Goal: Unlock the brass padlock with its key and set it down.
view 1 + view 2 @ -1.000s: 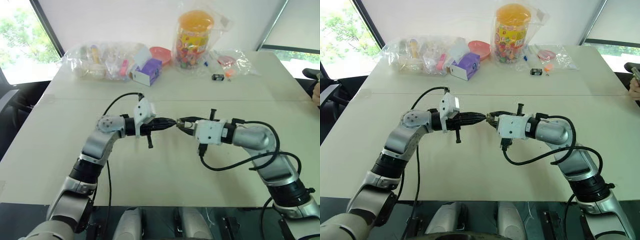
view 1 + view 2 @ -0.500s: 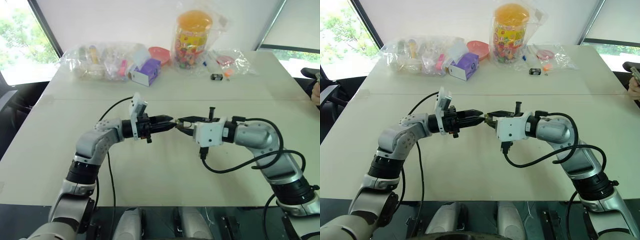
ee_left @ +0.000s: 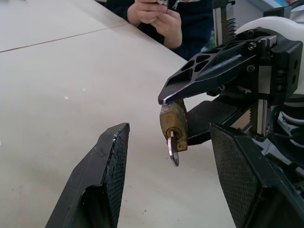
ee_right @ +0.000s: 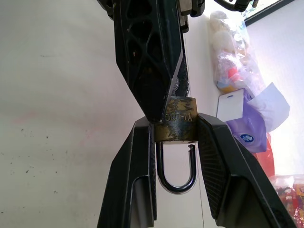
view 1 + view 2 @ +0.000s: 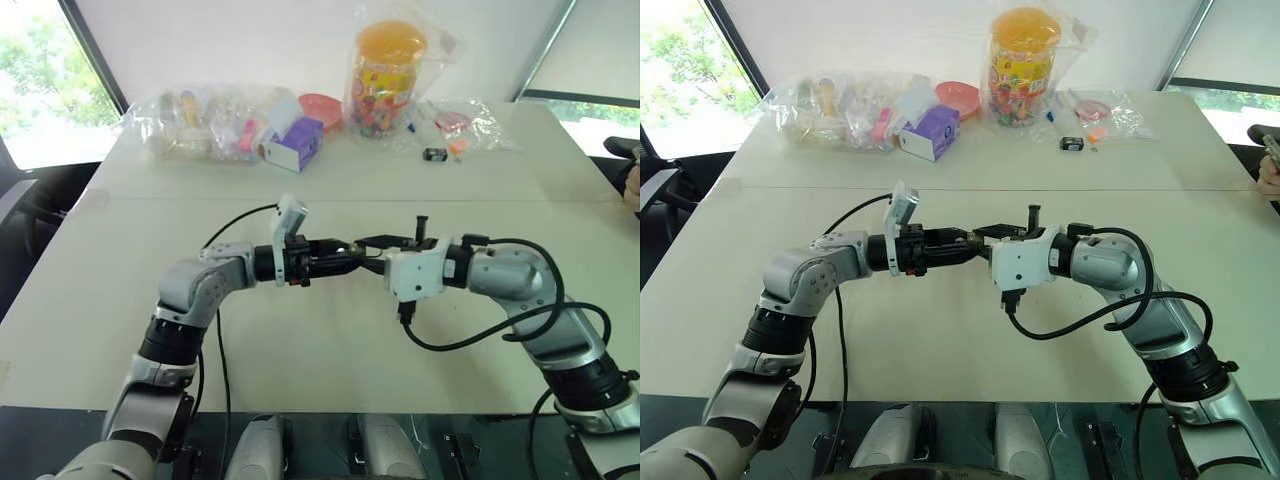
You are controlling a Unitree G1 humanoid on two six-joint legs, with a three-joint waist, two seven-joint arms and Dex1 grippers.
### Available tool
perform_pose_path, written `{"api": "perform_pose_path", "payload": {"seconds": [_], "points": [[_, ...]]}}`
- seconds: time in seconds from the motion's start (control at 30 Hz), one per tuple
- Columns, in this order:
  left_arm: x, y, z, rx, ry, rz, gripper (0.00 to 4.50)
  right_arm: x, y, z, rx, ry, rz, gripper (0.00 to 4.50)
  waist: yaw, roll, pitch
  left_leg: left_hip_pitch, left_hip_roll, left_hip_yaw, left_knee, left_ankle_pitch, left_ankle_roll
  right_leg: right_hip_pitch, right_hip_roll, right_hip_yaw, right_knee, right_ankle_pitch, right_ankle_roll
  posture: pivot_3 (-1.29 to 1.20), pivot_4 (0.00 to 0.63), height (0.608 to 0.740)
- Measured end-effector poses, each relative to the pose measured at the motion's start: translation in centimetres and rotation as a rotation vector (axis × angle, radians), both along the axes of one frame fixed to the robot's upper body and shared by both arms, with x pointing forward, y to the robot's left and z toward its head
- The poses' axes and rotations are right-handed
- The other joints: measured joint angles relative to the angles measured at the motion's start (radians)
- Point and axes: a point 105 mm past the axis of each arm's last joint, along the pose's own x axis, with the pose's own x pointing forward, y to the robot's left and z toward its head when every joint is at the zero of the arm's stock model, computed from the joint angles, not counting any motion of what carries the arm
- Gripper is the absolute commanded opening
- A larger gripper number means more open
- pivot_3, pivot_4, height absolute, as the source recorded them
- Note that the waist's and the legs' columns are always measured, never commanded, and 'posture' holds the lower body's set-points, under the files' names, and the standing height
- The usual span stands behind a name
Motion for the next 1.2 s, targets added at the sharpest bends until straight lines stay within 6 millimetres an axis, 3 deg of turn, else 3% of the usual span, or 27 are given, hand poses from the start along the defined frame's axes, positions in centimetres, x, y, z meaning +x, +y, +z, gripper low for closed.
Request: {"api": "perform_pose_path", "payload": {"seconds": [0.1, 0.23, 0.6, 0.63, 0.7, 0.8, 0.87, 0.9, 0.97, 1.17, 1.2], "points": [[0.2, -0.3, 0.0, -0.015, 0.000, 0.012, 1.95, -0.1, 0.0, 0.0, -0.001, -0.003, 0.002, 0.66, 0.001, 0.000, 0.000, 0.000, 0.000, 0.000, 0.000, 0.000, 0.000, 0.000, 0.000, 0.000, 0.000, 0.000, 0.000, 0.00, 0.150, 0.735], [0.2, -0.7, 0.3, -0.069, 0.036, 0.007, 0.07, 0.0, 0.0, 0.1, -0.006, -0.015, -0.007, 0.66, 0.001, 0.000, 0.000, 0.000, 0.000, 0.000, 0.000, 0.000, 0.000, 0.000, 0.000, 0.000, 0.000, 0.000, 0.000, 0.00, 0.150, 0.735], [0.2, -0.6, 0.2, -0.067, 0.057, 0.001, 0.01, 0.0, 0.1, -0.1, -0.006, -0.005, -0.004, 0.66, 0.000, 0.000, 0.000, 0.000, 0.000, 0.000, 0.000, 0.000, 0.000, 0.000, 0.000, 0.000, 0.000, 0.000, 0.000, 0.00, 0.150, 0.735], [0.2, -0.6, 0.1, -0.062, 0.061, 0.000, 0.01, -0.1, 0.1, -0.1, -0.004, 0.002, -0.004, 1.74, 0.001, 0.000, 0.000, 0.000, 0.000, 0.000, 0.000, 0.000, 0.000, 0.000, 0.000, 0.000, 0.000, 0.000, 0.000, 0.00, 0.150, 0.735], [0.4, 0.1, -0.3, -0.028, 0.064, 0.022, 0.01, -0.2, 0.1, -0.3, 0.008, 0.032, -0.008, 2.58, 0.000, 0.000, 0.000, 0.000, 0.000, 0.000, 0.000, 0.000, 0.000, 0.000, 0.000, 0.000, 0.000, 0.000, 0.000, 0.00, 0.150, 0.735], [0.4, 0.3, -0.3, -0.018, 0.065, 0.022, 0.01, -0.2, -0.5, -0.9, 0.026, 0.091, -0.042, 4.34, 0.002, 0.000, 0.000, 0.000, 0.000, 0.000, 0.000, 0.000, 0.000, 0.000, 0.000, 0.000, 0.000, 0.000, 0.000, 0.00, 0.150, 0.735], [0.3, 0.5, -0.4, -0.005, 0.061, 0.012, 0.01, -0.4, -1.3, -1.4, 0.053, 0.155, -0.080, 4.43, 0.004, 0.000, 0.000, 0.000, 0.000, 0.000, 0.000, 0.000, 0.000, 0.000, 0.000, 0.000, 0.000, 0.000, 0.000, 0.00, 0.150, 0.735], [0.2, 0.6, -0.5, 0.008, 0.056, 0.005, 0.01, -0.6, -1.8, -1.5, 0.076, 0.192, -0.102, 4.33, 0.004, 0.000, 0.000, 0.000, 0.000, 0.000, 0.000, 0.000, 0.000, 0.000, -0.001, 0.000, 0.000, 0.000, 0.000, 0.00, 0.150, 0.735], [0.2, 0.9, -0.7, 0.030, 0.045, 0.004, 0.01, -0.7, -2.5, -1.3, 0.116, 0.237, -0.137, 3.58, 0.002, 0.000, 0.000, 0.000, 0.000, 0.000, 0.000, 0.000, 0.000, 0.000, -0.001, 0.000, 0.000, 0.000, 0.000, 0.00, 0.150, 0.735], [-0.4, 0.4, -1.0, 0.036, 0.039, -0.053, 0.01, -0.9, -1.9, 0.5, 0.289, 0.301, -0.157, 0.30, -0.001, 0.000, 0.000, 0.000, 0.001, 0.000, 0.000, 0.000, 0.000, 0.000, 0.000, 0.000, 0.000, 0.000, 0.000, 0.00, 0.150, 0.735], [-0.5, 0.3, -0.9, 0.034, 0.038, -0.056, 0.01, -0.9, -1.8, 0.5, 0.305, 0.310, -0.159, 0.02, 0.000, 0.000, 0.000, 0.000, 0.001, 0.000, 0.000, 0.000, 0.000, 0.000, 0.000, 0.000, 0.000, 0.000, 0.000, 0.00, 0.150, 0.735]]}}
